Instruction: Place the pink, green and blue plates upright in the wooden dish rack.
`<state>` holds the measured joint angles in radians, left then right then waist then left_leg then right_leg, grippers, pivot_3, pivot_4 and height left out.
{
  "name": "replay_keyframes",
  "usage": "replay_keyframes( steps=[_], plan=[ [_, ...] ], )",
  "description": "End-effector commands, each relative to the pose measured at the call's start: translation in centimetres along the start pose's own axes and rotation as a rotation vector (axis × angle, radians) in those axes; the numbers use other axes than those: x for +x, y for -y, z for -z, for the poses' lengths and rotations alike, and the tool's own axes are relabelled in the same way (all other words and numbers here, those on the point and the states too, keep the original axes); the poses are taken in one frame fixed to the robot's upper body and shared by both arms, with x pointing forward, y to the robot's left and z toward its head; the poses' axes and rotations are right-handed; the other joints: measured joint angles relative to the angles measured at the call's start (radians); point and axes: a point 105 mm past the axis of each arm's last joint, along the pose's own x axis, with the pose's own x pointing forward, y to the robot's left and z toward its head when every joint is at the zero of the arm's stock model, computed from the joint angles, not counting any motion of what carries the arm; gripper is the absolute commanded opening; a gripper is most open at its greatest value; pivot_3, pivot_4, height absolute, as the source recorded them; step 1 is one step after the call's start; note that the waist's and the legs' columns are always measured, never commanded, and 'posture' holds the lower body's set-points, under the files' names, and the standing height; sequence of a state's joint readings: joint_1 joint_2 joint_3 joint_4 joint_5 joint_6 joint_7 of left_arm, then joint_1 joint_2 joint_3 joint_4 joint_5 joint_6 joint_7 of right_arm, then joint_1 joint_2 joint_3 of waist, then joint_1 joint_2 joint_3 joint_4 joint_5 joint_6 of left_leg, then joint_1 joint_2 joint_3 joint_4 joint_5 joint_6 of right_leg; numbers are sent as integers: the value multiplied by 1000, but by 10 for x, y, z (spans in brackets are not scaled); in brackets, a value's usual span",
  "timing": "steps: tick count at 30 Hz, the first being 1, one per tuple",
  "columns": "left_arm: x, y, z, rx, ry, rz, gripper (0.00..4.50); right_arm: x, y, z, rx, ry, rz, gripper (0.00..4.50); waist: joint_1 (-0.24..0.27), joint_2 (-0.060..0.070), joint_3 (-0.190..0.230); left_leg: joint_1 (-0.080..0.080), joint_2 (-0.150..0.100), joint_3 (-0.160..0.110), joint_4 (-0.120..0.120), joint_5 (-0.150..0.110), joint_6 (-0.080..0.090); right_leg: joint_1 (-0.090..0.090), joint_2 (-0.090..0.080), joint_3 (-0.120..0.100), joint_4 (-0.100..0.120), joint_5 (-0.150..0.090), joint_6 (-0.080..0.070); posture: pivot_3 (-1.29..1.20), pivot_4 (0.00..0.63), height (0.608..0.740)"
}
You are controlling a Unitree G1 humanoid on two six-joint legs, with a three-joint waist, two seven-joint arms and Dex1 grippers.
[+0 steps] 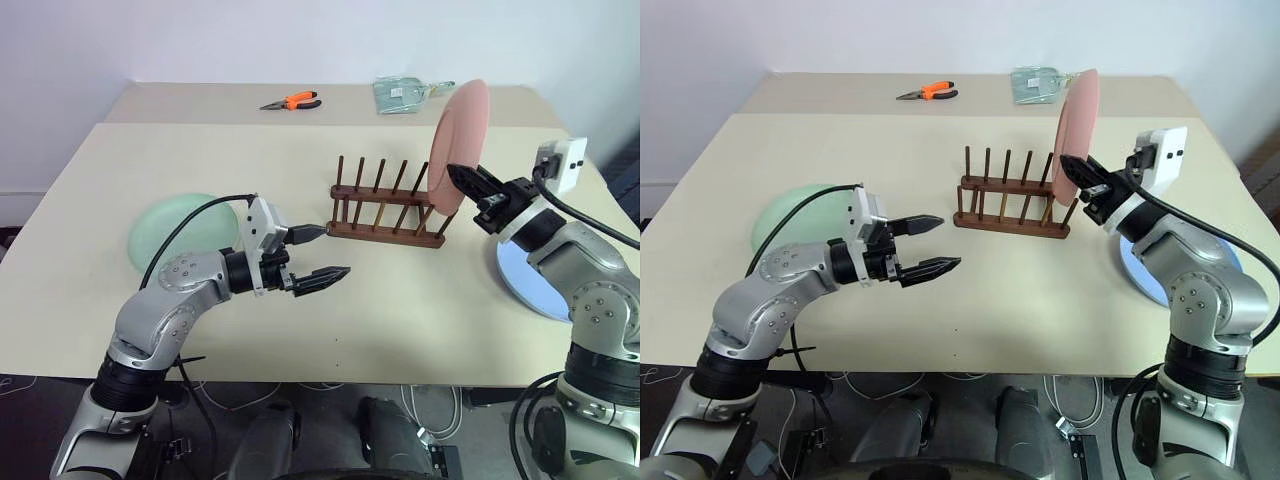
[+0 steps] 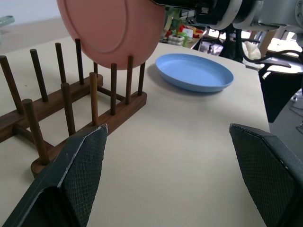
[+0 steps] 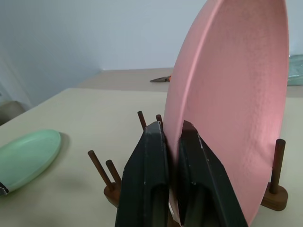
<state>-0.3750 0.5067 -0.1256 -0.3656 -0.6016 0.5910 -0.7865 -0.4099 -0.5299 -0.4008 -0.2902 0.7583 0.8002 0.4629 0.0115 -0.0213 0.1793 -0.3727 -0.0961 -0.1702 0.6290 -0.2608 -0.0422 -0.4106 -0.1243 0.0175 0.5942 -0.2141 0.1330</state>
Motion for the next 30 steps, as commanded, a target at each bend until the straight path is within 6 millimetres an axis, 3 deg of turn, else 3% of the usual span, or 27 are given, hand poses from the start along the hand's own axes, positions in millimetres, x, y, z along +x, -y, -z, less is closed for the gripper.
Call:
replay_keyframes(
  steps=[1,4,5,8,10,13,15,17,19,23,28,30],
  plan=[
    [-3,-6,-7,0,24,-44,4500,-1,-3,-15,-98,42,-4,1507,0,0,0,0,0,0,0,0,0,0,0,0,0,0,0,0,150,740],
    [-12,-37,-12,-9,64,-220,4500,0,4,-34,-233,107,71,2965,-1,0,0,0,0,0,0,0,0,0,0,0,0,0,0,0,150,740],
    [-16,-44,-13,-8,75,-266,4500,0,5,-39,-266,124,86,2965,-1,0,0,0,0,0,0,0,0,0,1,0,0,0,0,0,150,740],
    [-49,-96,-12,-37,98,-602,4500,-3,8,-61,-416,185,138,2965,-1,0,0,0,0,0,0,0,0,-1,2,0,0,2,2,0,150,740],
    [-88,-133,-13,-85,135,-903,4500,-4,6,-79,-460,235,135,2965,-2,0,0,0,0,0,0,0,0,-1,2,0,0,2,3,0,150,740],
    [-167,-170,1,-225,156,-1404,4500,1,-17,-103,-541,296,50,3853,-4,0,0,0,2,0,0,0,0,-1,3,0,0,3,4,0,150,740],
    [-213,-173,15,-286,136,-1649,4500,8,-40,-105,-572,302,-52,4439,-8,0,0,1,3,0,-1,0,-1,-1,4,0,0,4,5,0,150,740],
    [-237,-168,24,-329,122,-1757,4500,15,-63,-93,-607,255,-164,4439,-8,-1,0,1,3,0,-1,-1,-2,-2,5,0,-1,4,5,0,150,740],
    [-245,-161,35,-376,91,-1765,4500,23,-86,-72,-615,202,-276,4439,-5,-2,0,1,4,0,-1,-2,-3,-2,6,0,0,4,4,0,150,740],
    [-234,-145,57,-547,85,-1643,4500,32,-118,-36,-574,136,-419,4439,3,-4,-1,0,4,0,1,-1,-3,-1,5,0,0,4,4,0,150,740],
    [-202,-123,71,-736,141,-1422,4500,35,-138,2,-545,71,-502,4439,2,-6,-2,0,4,-1,2,-2,-3,-1,5,0,0,4,4,0,150,740],
    [-195,-119,77,-779,148,-1397,3948,35,-142,14,-546,51,-517,4500,1,-5,-2,0,4,-1,1,-1,-4,-1,5,0,0,4,4,0,150,740]
  ],
)
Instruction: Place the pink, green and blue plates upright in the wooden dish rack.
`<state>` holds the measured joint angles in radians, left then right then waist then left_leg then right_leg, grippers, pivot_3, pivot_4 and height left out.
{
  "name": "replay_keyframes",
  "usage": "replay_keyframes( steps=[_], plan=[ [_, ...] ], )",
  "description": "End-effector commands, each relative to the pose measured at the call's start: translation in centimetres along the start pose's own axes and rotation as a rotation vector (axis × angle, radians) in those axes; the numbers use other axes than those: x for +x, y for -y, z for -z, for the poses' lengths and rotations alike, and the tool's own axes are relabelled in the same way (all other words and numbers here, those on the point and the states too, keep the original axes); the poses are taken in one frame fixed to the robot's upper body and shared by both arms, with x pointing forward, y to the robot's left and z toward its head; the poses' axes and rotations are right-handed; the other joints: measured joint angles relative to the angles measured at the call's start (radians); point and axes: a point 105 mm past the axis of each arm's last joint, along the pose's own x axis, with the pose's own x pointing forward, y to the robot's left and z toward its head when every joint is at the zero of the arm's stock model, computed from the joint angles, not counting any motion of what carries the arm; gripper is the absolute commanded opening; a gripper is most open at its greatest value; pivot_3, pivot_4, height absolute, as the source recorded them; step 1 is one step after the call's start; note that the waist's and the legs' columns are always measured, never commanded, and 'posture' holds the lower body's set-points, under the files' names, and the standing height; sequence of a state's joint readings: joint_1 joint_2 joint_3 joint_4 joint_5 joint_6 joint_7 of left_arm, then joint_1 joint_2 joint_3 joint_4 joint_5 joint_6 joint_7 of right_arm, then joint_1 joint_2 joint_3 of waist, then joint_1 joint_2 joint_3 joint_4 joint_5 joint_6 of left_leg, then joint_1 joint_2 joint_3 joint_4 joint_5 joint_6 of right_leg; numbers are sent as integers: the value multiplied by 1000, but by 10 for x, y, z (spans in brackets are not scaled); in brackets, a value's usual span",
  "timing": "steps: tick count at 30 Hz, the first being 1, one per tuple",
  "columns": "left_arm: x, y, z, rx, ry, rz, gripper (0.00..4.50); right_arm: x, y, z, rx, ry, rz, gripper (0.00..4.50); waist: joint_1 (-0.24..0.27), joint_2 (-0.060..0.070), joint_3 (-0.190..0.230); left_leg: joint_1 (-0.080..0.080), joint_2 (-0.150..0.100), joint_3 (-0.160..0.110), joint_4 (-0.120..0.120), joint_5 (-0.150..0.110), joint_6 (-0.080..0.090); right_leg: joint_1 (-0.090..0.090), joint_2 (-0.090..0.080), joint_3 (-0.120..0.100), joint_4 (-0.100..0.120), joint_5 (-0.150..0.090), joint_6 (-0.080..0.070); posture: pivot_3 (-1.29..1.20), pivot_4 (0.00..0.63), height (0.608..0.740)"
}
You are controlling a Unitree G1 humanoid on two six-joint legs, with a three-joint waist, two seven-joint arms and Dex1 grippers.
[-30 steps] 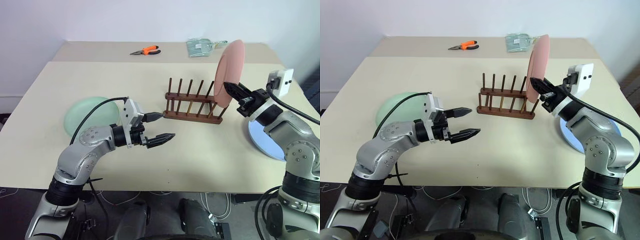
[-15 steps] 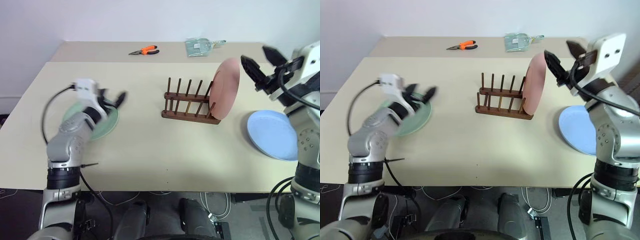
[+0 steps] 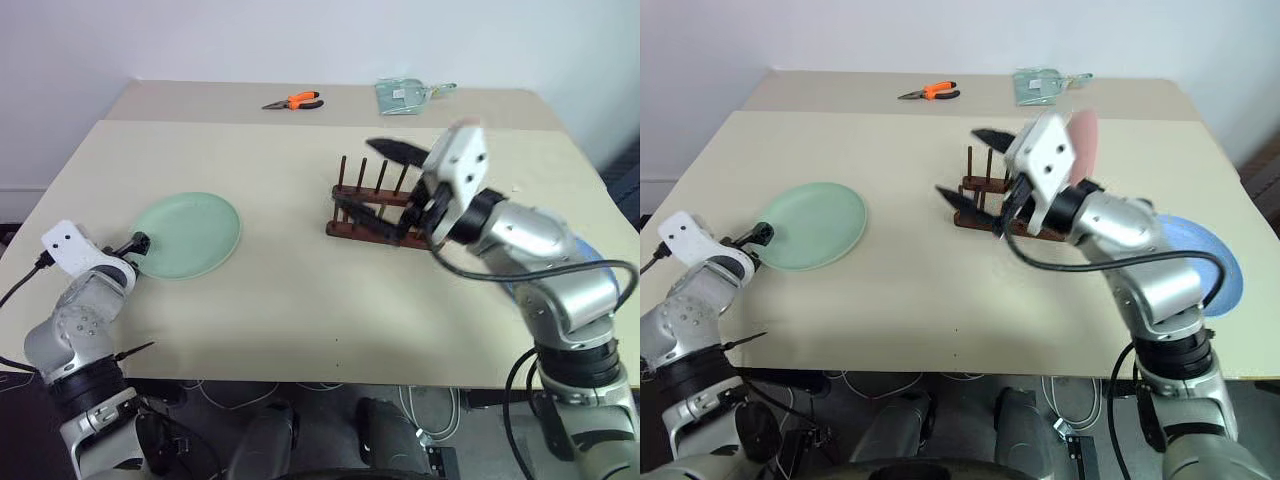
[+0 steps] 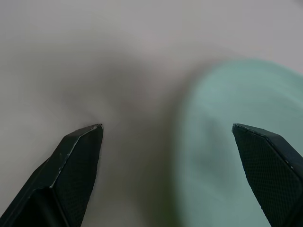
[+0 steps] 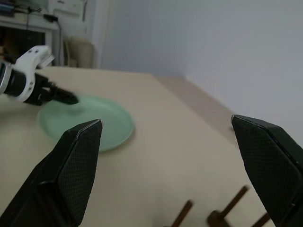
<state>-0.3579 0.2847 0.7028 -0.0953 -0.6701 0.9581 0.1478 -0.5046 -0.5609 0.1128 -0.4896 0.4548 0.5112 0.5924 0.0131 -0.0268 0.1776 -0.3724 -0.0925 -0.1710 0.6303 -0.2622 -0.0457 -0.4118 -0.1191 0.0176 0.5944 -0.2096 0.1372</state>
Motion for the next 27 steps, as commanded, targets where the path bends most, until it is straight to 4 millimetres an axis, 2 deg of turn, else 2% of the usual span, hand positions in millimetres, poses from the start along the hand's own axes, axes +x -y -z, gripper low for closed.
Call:
replay_keyframes(
  steps=[1,4,7,8,11,13,16,19,22,23,25,27],
  plan=[
    [-3,11,11,-57,-41,63,3659,4,-13,-4,-55,31,-30,4500,0,0,0,0,0,0,0,0,0,0,0,0,0,0,0,0,150,740],
    [0,14,16,-88,-50,58,2205,5,-17,2,-74,8,-38,4500,0,0,0,1,0,1,0,0,0,0,0,0,0,0,0,0,150,740],
    [2,35,8,-22,-8,140,604,5,-16,8,-53,-23,-44,4500,1,0,0,1,0,1,0,0,0,0,0,0,0,0,0,0,150,740],
    [1,47,3,12,21,194,79,5,-16,10,-67,-39,-50,4500,2,0,0,0,0,0,0,0,-1,0,0,0,0,0,-1,0,150,740],
    [-17,122,-20,166,150,479,28,8,-18,16,-249,-93,-73,4500,2,-1,0,-1,-1,1,0,0,-1,0,0,0,0,0,-1,0,150,740],
    [-29,157,-30,201,198,606,28,14,-20,17,-362,-102,-79,4500,1,-2,1,-1,-1,1,0,1,-1,0,1,-1,-1,1,-1,0,150,740],
    [-41,186,-37,215,229,707,28,22,-20,18,-468,-103,-77,4500,-8,-1,0,0,0,2,-1,1,-1,0,1,0,-1,0,-1,0,150,740],
    [-66,229,-35,309,238,856,28,36,-8,27,-638,-144,-36,4500,-25,-1,0,1,0,3,-2,0,-2,-1,1,1,0,0,-1,0,150,740],
    [-78,243,-35,312,235,917,28,42,4,34,-735,-180,-9,4500,-26,-1,0,1,0,3,-2,0,-2,-1,2,1,0,1,-1,0,150,740],
    [-79,244,-35,307,232,926,0,42,6,35,-752,-184,-5,3968,-26,-1,0,1,0,3,-2,0,-2,-1,2,1,0,1,-1,0,150,740],
    [-82,244,-35,309,225,932,0,42,9,37,-779,-193,1,3239,-26,-1,0,1,0,3,-2,0,-2,-1,2,1,0,1,-1,0,150,740],
    [-83,241,-34,308,221,932,0,42,9,38,-792,-191,3,2114,-26,-1,1,0,0,2,-2,0,-2,-1,2,1,0,1,-1,0,150,740]
  ],
)
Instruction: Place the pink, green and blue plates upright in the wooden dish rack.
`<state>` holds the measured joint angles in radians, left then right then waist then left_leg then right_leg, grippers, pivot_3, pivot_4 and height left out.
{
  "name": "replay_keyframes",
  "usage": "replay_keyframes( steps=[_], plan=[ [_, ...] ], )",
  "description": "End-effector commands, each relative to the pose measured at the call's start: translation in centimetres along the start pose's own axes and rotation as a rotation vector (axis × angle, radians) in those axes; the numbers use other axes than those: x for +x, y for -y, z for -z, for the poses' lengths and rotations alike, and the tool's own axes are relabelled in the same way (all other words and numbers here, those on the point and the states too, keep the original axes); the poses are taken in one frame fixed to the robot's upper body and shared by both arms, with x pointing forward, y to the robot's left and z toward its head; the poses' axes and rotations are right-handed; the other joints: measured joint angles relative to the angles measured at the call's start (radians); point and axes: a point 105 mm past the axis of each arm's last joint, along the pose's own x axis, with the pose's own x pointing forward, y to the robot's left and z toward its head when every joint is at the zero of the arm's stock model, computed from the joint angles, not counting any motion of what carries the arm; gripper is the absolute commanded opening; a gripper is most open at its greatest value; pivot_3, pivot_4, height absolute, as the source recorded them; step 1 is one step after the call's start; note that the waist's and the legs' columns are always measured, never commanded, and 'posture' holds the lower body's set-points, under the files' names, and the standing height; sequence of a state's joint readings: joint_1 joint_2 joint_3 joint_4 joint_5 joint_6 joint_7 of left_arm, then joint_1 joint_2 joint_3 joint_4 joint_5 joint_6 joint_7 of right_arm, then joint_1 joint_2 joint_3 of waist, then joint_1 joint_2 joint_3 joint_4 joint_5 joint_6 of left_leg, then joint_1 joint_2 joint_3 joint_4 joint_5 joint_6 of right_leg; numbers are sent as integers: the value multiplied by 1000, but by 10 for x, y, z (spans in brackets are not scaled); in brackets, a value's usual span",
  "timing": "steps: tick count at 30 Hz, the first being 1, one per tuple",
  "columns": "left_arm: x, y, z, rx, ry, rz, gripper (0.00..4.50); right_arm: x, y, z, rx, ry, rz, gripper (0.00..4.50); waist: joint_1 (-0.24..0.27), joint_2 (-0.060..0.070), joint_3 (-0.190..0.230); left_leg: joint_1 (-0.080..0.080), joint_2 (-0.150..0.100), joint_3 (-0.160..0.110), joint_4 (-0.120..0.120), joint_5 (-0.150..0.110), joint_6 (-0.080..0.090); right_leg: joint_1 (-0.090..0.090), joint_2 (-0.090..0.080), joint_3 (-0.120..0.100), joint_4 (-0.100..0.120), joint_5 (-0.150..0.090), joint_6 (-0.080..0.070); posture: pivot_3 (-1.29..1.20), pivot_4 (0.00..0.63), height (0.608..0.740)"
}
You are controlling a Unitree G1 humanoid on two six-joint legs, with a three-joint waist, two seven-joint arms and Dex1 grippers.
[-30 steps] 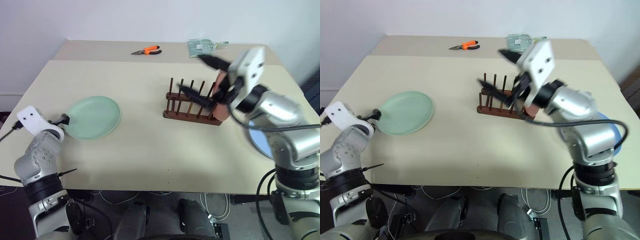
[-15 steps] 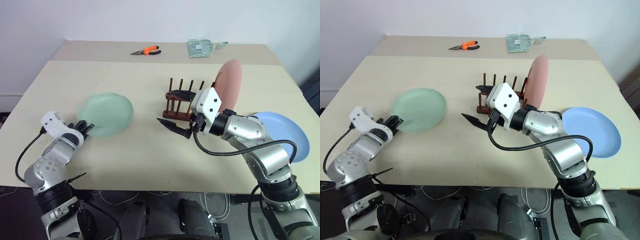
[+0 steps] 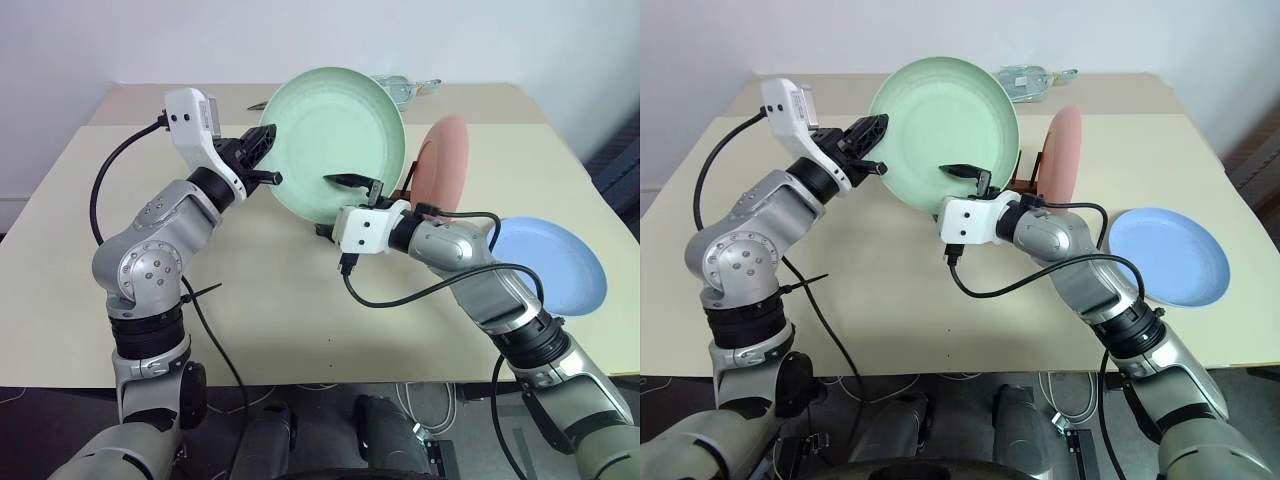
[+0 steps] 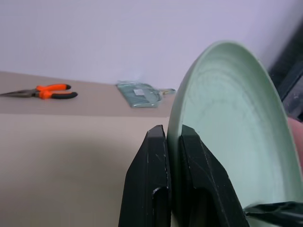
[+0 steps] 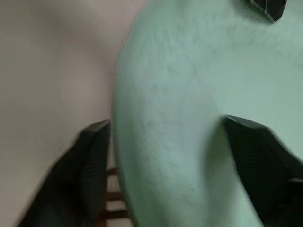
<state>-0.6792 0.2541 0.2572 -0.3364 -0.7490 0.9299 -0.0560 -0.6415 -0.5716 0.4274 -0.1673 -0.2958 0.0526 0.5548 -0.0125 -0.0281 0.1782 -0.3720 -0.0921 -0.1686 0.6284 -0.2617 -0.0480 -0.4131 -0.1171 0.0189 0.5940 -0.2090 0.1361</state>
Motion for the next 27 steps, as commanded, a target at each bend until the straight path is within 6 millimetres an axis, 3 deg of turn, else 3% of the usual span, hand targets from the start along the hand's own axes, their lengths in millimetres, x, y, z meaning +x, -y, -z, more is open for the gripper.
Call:
replay_keyframes(
  steps=[1,3,4,5,9,13,16,20,23,27],
  plan=[
    [-8,12,-16,6,64,61,0,0,10,-5,-52,19,45,1644,0,0,0,0,0,0,0,0,0,0,0,0,0,0,0,0,150,740],
    [-11,4,-20,-36,98,33,0,-1,12,-6,-59,26,56,698,1,0,0,0,0,0,0,0,0,0,0,0,0,0,0,0,150,740],
    [-12,0,-25,-62,127,15,717,-1,13,-7,-60,31,64,226,2,0,0,0,0,0,0,0,0,0,0,0,0,0,0,0,150,740],
    [-12,-6,-35,-90,181,-11,1022,-2,15,-8,-58,38,78,0,2,0,0,0,0,0,0,0,0,0,0,0,0,0,0,0,150,740],
    [-23,-44,-76,-156,408,-195,3004,-8,30,-15,43,86,194,0,7,-3,1,-1,0,-1,1,0,-1,0,0,0,0,0,0,0,150,740],
    [-36,-75,-83,47,436,-334,3004,-29,49,-19,344,155,342,0,2,-2,1,0,0,-1,-1,0,-1,0,0,0,0,0,-1,0,150,740],
    [-32,-72,-51,234,293,-262,3004,-47,65,-19,738,249,470,0,2,-1,1,0,0,-1,-1,1,-1,0,1,1,1,1,-1,0,150,740],
    [-33,-36,25,277,44,32,3004,-59,81,-18,1140,359,571,0,6,0,1,0,0,-1,0,0,-1,0,1,2,1,1,-2,0,150,740],
    [-51,8,75,226,-138,310,3004,-61,86,-11,1311,370,627,0,0,1,2,-1,1,-1,-1,0,0,-2,1,2,1,1,-4,0,150,740],
    [-65,31,99,169,-233,442,3004,-63,89,-2,1415,347,663,0,0,7,2,-1,2,0,-2,0,0,-5,2,2,2,0,-7,0,150,740]
  ],
)
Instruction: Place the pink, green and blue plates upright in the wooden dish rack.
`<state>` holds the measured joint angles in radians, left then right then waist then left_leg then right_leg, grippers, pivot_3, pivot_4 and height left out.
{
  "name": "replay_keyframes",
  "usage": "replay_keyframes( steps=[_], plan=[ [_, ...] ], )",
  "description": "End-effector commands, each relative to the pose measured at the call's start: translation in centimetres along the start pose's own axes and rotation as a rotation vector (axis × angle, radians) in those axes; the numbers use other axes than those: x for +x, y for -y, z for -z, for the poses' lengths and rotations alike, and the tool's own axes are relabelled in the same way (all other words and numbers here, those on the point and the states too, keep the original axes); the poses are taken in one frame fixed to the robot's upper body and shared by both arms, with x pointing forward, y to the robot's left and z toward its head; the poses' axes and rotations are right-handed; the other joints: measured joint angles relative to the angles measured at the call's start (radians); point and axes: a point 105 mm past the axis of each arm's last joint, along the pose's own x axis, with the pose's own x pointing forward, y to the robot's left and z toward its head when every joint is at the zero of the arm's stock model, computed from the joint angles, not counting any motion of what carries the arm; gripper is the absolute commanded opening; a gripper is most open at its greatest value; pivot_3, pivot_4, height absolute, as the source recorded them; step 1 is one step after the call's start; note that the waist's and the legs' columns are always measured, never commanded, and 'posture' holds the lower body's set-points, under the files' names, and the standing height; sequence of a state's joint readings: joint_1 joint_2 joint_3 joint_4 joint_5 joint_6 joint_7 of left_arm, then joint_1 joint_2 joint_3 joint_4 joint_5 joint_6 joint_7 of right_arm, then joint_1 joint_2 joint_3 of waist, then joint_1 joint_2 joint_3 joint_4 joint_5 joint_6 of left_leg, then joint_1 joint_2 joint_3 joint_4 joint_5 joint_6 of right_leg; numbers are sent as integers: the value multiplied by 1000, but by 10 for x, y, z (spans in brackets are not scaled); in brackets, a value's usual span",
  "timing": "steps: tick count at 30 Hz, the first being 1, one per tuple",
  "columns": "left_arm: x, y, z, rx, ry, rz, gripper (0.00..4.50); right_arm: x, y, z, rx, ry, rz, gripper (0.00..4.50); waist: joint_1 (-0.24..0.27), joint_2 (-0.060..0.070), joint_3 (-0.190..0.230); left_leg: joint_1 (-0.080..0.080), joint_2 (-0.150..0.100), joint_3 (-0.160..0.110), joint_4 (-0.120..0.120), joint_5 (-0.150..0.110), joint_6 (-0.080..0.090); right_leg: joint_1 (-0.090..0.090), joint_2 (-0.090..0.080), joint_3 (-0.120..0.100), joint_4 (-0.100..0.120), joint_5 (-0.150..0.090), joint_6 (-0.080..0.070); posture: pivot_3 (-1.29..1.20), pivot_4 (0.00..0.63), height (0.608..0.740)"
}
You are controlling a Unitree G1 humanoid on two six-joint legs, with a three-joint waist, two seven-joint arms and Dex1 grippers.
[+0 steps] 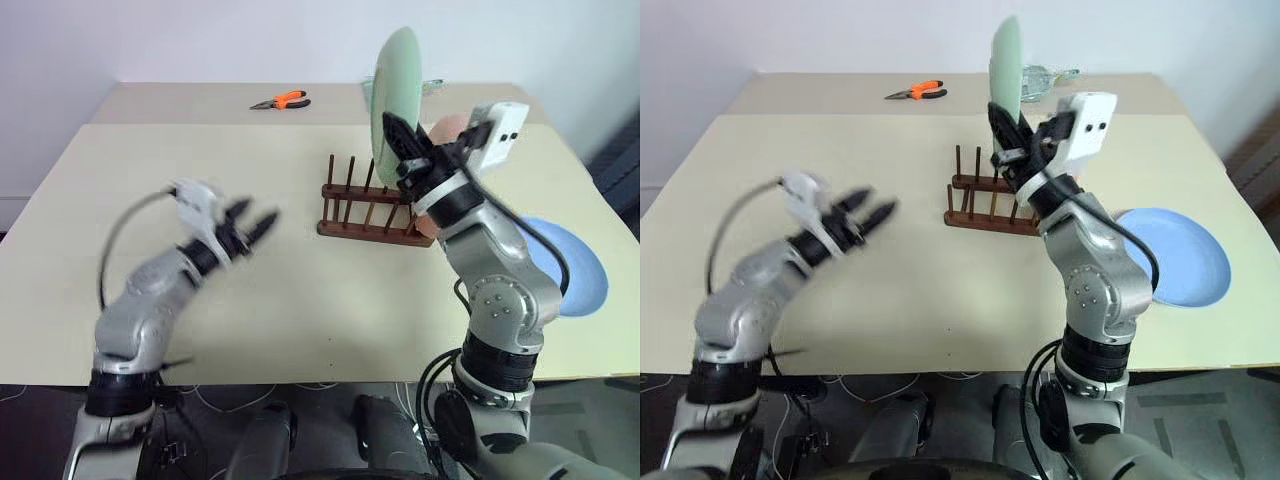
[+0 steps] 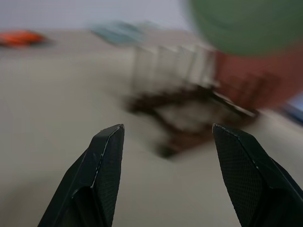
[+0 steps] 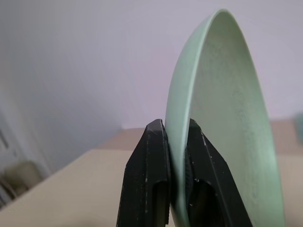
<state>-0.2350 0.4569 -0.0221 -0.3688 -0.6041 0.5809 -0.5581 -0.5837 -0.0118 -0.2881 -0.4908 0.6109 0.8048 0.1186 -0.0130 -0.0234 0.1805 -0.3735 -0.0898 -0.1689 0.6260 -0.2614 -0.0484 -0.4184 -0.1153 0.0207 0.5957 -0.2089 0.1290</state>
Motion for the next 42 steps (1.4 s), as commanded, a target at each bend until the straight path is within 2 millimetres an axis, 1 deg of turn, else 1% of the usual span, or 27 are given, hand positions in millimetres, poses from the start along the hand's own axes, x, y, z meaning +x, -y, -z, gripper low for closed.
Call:
replay_keyframes(
  steps=[1,7,11,15,19,20,22,24,25,27,28,29,30,31,33,34,35,36,37,38,39,41,42],
  plan=[
    [0,20,-9,16,20,98,3004,1,-5,-15,43,40,-2,0,0,3,0,0,0,0,0,0,0,0,0,0,0,0,0,0,150,740],
    [1,25,-6,19,6,118,3004,3,4,-3,100,-28,42,0,-1,4,-1,0,0,1,0,0,0,0,0,0,0,0,0,0,150,740],
    [1,24,-3,21,-4,108,3004,10,6,-1,147,-46,45,0,-1,4,-1,0,0,1,0,0,0,0,0,0,0,0,0,0,150,740],
    [1,25,0,29,-14,108,3004,18,6,1,152,-68,41,0,-2,4,-1,0,0,1,0,0,0,0,1,0,0,0,0,0,150,740],
    [3,26,0,33,-12,108,3041,24,7,-1,140,-73,51,1509,-2,5,-1,0,0,1,0,0,0,0,1,0,0,0,0,0,150,740],
    [3,26,0,32,-12,108,3041,25,8,-1,129,-72,57,2110,-2,5,-1,0,0,1,0,0,0,0,1,0,0,0,0,0,150,740],
    [3,26,1,30,-14,110,3041,25,8,-4,106,-69,61,3025,-2,5,-1,0,0,1,0,0,0,0,1,0,0,0,0,0,150,740],
    [4,27,2,32,-19,113,3041,24,6,-7,80,-62,55,3025,-2,5,-1,0,0,1,0,0,0,0,1,0,0,0,0,0,150,740],
    [4,27,2,34,-21,114,3041,24,5,-11,36,-55,46,3025,-2,5,-1,0,0,1,0,0,0,0,1,0,0,0,0,0,150,740],
    [4,28,2,34,-21,116,3041,21,0,-26,-112,-26,9,3025,-1,6,0,0,0,1,0,0,0,0,1,0,-1,0,0,0,150,740],
    [5,28,2,34,-20,117,3041,18,-4,-36,-223,-7,-18,3025,1,6,0,0,0,2,0,0,0,0,1,0,-1,0,0,0,150,740],
    [5,28,2,34,-20,118,3041,16,-7,-42,-295,3,-38,3025,2,6,0,-1,0,2,1,0,0,0,0,0,-1,0,0,0,150,740],
    [5,28,3,34,-20,120,3041,10,-11,-56,-401,30,-82,3025,2,6,0,-1,0,1,1,0,0,0,0,0,-1,0,1,0,150,740],
    [5,28,3,35,-21,123,3041,4,-12,-68,-466,49,-116,3025,2,6,0,-1,0,1,1,0,1,0,0,0,-2,0,1,0,150,740],
    [6,29,4,43,-29,139,3041,-10,-3,-95,-535,86,-129,3025,4,5,0,-1,0,2,1,0,1,1,0,0,-2,-2,4,0,150,740],
    [7,30,5,48,-36,148,3041,-17,3,-104,-537,92,-125,3292,3,5,0,-1,0,2,1,0,1,2,0,-1,-3,-3,5,0,150,740],
    [7,31,6,54,-44,159,3041,-26,16,-115,-532,95,-88,3571,3,5,0,0,0,2,1,-1,2,3,0,-1,-4,-3,5,0,150,740],
    [8,31,7,53,-47,167,3041,-34,27,-119,-534,83,-55,3878,5,5,0,0,0,2,1,-1,2,4,0,-1,-5,-3,4,0,150,740],
    [9,32,8,53,-51,177,3041,-42,32,-120,-549,62,-51,4324,6,5,0,0,0,2,1,-1,2,5,0,-1,-6,-3,4,0,150,740],
    [10,33,8,56,-53,186,3041,-49,37,-119,-553,40,-46,4427,8,5,0,0,1,1,2,-1,2,6,0,-1,-7,-3,4,0,150,740],
    [11,33,8,59,-54,193,3041,-55,42,-115,-553,13,-32,4427,8,5,0,0,1,1,2,-1,2,7,0,-1,-8,-3,4,0,150,740],
    [14,34,9,65,-57,205,3041,-72,62,-99,-624,-103,24,4427,9,5,0,0,1,2,2,-2,3,7,-1,-1,-10,-3,3,0,150,740],
    [15,34,9,71,-59,211,3041,-84,76,-88,-645,-171,63,4427,9,5,0,0,1,3,2,-2,4,7,-1,-1,-11,-3,4,0,150,740]
  ],
)
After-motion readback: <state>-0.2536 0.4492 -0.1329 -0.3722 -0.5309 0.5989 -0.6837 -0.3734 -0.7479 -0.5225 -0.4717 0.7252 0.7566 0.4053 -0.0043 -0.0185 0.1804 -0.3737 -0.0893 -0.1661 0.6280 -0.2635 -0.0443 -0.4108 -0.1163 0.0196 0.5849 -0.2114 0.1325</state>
